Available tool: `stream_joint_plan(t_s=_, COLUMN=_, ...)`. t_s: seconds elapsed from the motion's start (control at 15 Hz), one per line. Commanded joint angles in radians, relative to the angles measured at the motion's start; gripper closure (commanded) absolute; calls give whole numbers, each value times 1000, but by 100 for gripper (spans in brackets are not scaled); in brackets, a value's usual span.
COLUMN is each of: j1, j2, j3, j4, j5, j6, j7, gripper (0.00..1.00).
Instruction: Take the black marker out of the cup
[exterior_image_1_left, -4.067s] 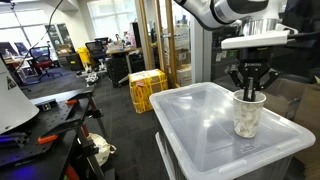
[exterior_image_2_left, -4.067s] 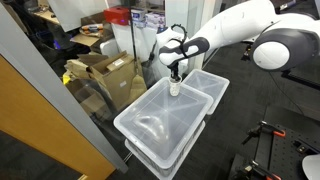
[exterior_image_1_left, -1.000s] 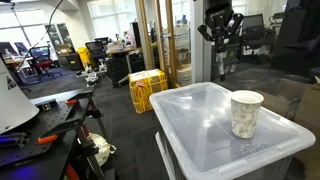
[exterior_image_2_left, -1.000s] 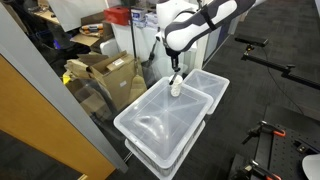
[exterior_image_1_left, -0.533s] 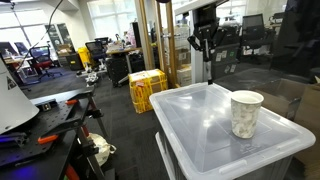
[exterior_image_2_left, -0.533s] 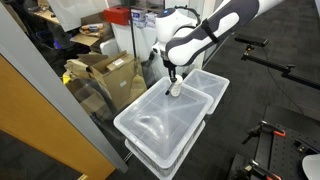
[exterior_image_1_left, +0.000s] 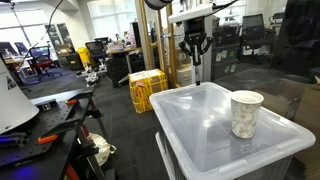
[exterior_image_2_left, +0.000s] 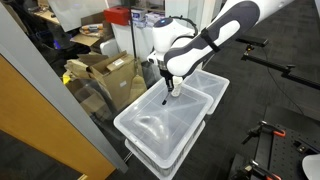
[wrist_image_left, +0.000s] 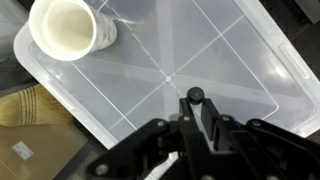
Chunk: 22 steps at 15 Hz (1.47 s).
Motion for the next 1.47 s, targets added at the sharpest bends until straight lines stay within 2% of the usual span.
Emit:
stream_joint_plan(t_s=0.0, j1=-10, j2=11, j3=23, j4=-6, j5=26, j6=21, j7=-81, gripper=96)
stream_joint_plan(t_s=0.33, j1=-5, j2=44, j3=43, j4=7, j5=46, j6=17, j7=-141, gripper=96)
stream_joint_plan(t_s=0.4, j1=-2, j2=48, j3=43, j4=7, j5=47, j6=16, j7=-146, gripper=59)
stream_joint_plan(t_s=0.53, j1=-2, j2=52, j3=47, j4=4, j5=51, j6=19, j7=-138, gripper=50)
stream_joint_plan(t_s=0.93, j1=1, j2=46, j3=46, j4=1, j5=80, j6=28, j7=-109, gripper=5)
stream_joint_plan(t_s=1.07, j1=-3, j2=46, j3=50, j4=2, j5=94, j6=36, j7=-111, gripper=0)
stream_joint_plan(t_s=1.4, j1=8, j2=54, j3=38, j4=7, j5=91, j6=13, j7=-109, gripper=0)
